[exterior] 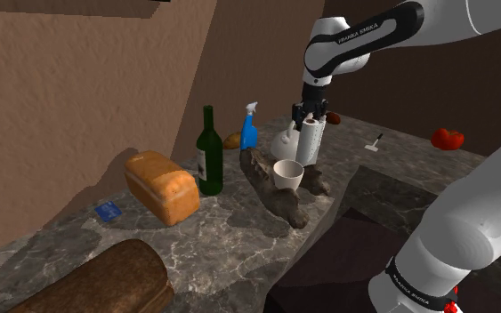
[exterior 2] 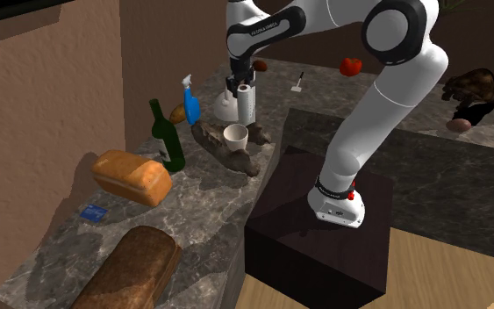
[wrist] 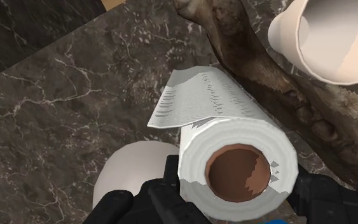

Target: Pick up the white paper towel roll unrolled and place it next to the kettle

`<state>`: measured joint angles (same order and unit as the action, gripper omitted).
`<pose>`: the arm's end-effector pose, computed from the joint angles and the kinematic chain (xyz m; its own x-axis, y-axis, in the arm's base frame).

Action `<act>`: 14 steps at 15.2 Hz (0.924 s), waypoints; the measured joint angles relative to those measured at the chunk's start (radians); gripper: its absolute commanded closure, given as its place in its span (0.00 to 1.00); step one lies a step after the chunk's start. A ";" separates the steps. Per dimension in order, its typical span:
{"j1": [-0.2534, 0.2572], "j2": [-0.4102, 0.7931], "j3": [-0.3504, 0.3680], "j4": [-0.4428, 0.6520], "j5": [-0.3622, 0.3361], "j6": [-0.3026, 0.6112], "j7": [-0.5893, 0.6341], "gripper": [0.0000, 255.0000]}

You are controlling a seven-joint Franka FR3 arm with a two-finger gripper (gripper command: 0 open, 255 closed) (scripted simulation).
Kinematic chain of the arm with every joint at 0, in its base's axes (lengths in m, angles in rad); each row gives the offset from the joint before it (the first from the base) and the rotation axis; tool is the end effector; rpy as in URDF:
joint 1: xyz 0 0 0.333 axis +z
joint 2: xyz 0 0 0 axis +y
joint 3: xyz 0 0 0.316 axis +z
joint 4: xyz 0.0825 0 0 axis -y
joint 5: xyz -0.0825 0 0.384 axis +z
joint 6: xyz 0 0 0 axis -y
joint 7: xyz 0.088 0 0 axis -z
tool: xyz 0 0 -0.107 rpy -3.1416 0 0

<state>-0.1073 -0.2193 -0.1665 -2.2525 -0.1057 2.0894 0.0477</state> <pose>0.4664 -0.1391 0.4586 0.9631 -0.2635 0.0553 -0.2665 -0.9622 0.0558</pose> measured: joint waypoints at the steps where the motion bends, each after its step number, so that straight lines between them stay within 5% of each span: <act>1: 0.000 0.003 0.000 -0.012 0.000 0.015 0.002 1.00; 14: -0.001 0.037 -0.003 -0.074 -0.001 0.111 0.005 1.00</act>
<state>-0.1079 -0.1822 -0.1699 -2.3264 -0.1064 2.2007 0.0531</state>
